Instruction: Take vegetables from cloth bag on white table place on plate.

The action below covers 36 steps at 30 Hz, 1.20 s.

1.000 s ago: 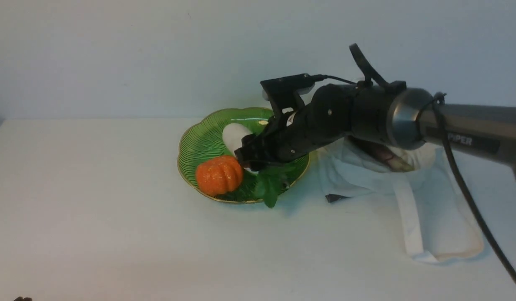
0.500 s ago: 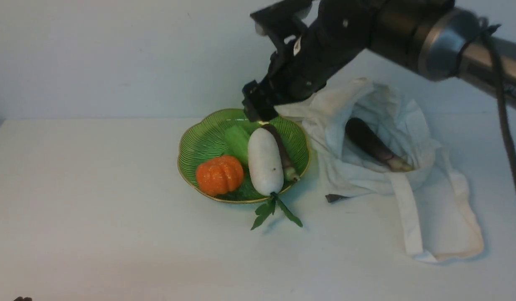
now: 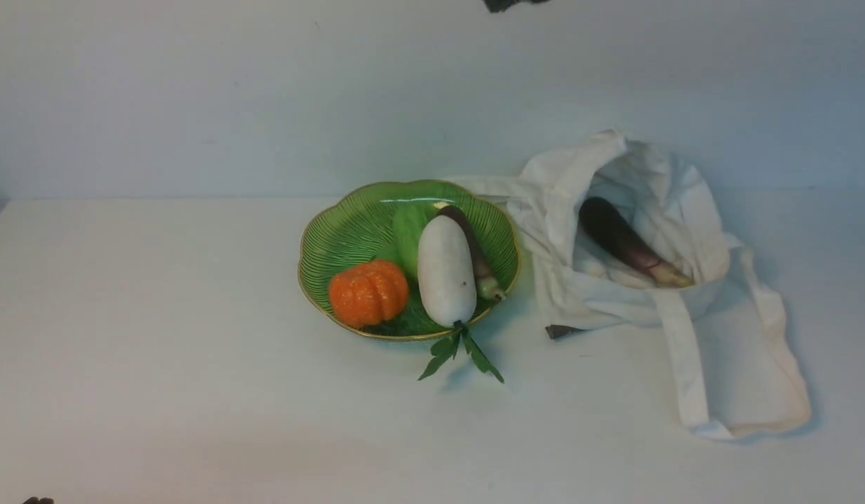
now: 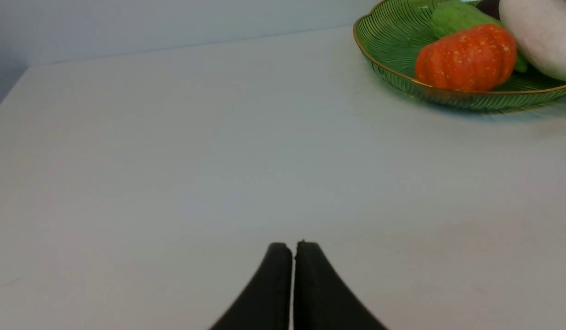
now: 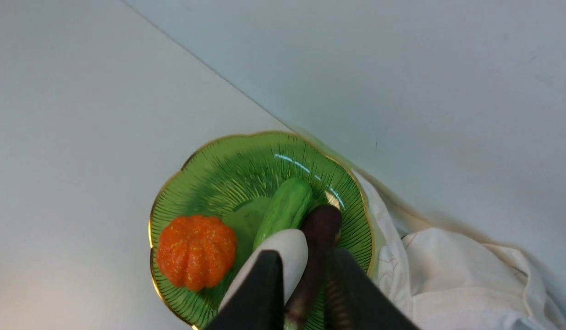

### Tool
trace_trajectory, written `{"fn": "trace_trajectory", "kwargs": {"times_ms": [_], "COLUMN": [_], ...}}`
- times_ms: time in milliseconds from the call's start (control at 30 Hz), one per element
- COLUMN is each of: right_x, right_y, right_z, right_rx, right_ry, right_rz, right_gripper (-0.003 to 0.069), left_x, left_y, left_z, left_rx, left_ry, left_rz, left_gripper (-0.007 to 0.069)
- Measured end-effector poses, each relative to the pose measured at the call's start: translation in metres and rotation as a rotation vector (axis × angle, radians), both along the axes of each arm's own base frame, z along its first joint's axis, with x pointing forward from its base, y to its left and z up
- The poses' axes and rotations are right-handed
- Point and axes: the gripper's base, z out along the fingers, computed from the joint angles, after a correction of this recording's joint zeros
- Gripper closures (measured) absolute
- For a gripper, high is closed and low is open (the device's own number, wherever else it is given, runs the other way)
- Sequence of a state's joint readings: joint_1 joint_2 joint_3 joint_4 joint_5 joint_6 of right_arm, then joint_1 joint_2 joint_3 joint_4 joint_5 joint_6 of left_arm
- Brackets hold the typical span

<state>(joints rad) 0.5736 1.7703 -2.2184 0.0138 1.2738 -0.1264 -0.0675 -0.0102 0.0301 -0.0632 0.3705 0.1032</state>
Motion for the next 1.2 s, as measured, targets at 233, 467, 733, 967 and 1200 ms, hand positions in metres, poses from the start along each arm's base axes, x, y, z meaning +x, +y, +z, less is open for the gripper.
{"fn": "trace_trajectory", "kwargs": {"times_ms": [233,467,733,967,1200], "right_x": [-0.092,-0.173,-0.225,-0.229,-0.232], "right_y": [-0.061,-0.113,-0.145,-0.147,-0.149], "right_z": [0.033,-0.016,-0.124,-0.205,-0.258], "right_rx": [0.059,0.072,0.373,0.456,0.409], "right_ry": [-0.038,0.007,-0.385,-0.497,-0.427], "right_rz": [-0.036,-0.061,-0.036,-0.031,-0.036], "right_gripper": [0.0673,0.0674,0.0674,0.0674,0.0674], "left_x": [0.0,0.0,0.0,0.0,0.0], "left_y": [0.0,0.0,0.0,0.0,0.0], "left_z": [0.0,0.0,0.0,0.0,0.0], "left_rx": [0.0,0.0,0.0,0.0,0.0], "left_ry": [0.0,0.0,0.0,0.0,0.0], "left_rz": [0.0,0.0,0.0,0.0,0.0], "left_gripper": [0.0629,0.0629,0.0629,0.0629,0.0629]}}
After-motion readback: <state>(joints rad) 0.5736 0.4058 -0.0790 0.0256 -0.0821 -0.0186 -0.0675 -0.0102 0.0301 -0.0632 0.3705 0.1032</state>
